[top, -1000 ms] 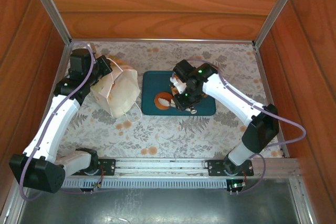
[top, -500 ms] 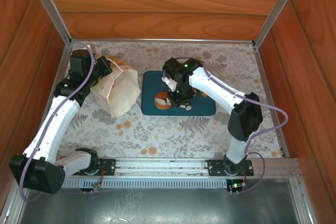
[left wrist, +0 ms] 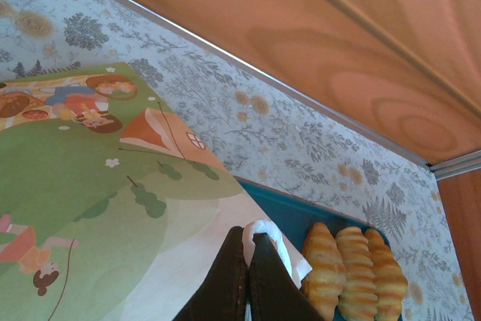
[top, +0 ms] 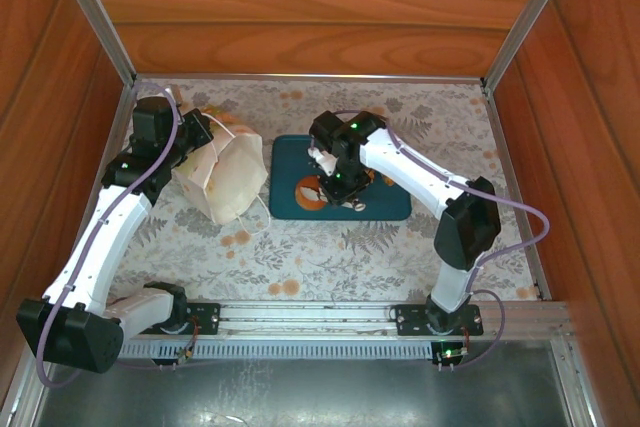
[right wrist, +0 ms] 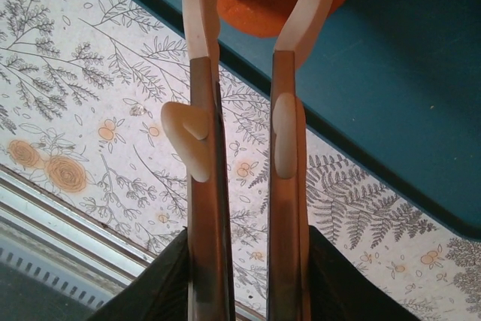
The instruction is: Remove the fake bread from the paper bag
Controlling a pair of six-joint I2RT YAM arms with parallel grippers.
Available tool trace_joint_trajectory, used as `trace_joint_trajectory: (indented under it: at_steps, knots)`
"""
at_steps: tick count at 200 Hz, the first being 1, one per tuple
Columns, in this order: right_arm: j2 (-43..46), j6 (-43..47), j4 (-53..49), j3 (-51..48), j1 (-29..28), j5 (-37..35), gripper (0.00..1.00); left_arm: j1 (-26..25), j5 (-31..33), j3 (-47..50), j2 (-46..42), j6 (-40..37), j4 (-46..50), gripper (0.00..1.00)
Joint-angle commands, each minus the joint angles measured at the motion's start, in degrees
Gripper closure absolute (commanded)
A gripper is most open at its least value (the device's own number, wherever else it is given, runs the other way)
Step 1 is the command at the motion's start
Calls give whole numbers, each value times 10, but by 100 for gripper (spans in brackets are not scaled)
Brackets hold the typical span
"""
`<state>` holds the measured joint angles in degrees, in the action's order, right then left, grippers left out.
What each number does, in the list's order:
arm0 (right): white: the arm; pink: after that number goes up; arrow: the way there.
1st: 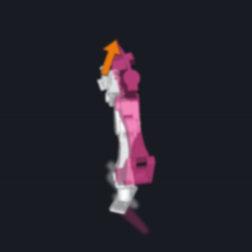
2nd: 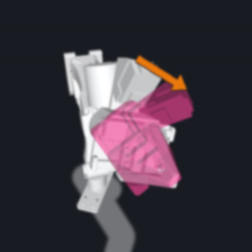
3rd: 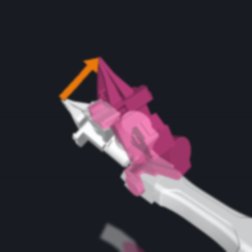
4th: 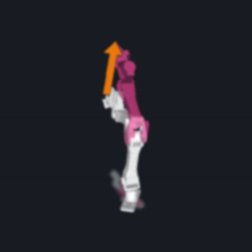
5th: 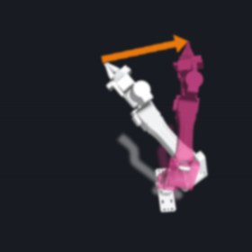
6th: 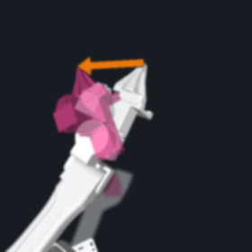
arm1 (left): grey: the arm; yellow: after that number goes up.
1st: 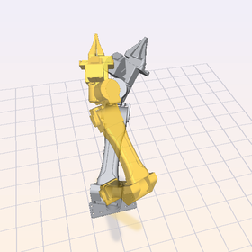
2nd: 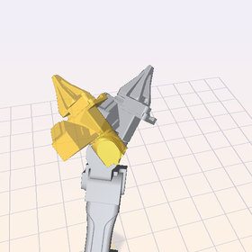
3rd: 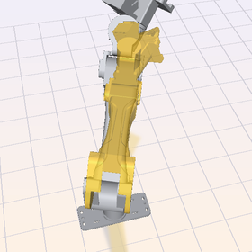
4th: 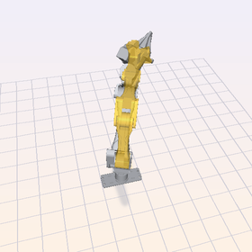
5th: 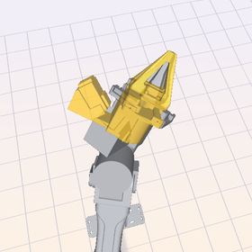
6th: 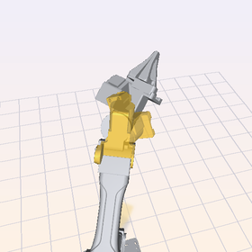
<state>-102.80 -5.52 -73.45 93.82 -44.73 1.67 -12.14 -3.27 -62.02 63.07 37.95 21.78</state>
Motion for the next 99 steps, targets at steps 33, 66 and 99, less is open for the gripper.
trace_joint_trajectory:
  at_steps: [33, 66, 99]
  knots:
    - [97, -47, -17, -39, -6, 11, 67, -3, 4, 5, -11, -7, -13, 100]
    - [155, -82, -37, -86, -5, -16, 68, -3, 3, 3, -10, -8, -13, 100]
    - [217, -116, -41, -146, 5, -32, 68, -2, 2, 4, -9, -9, -13, 100]
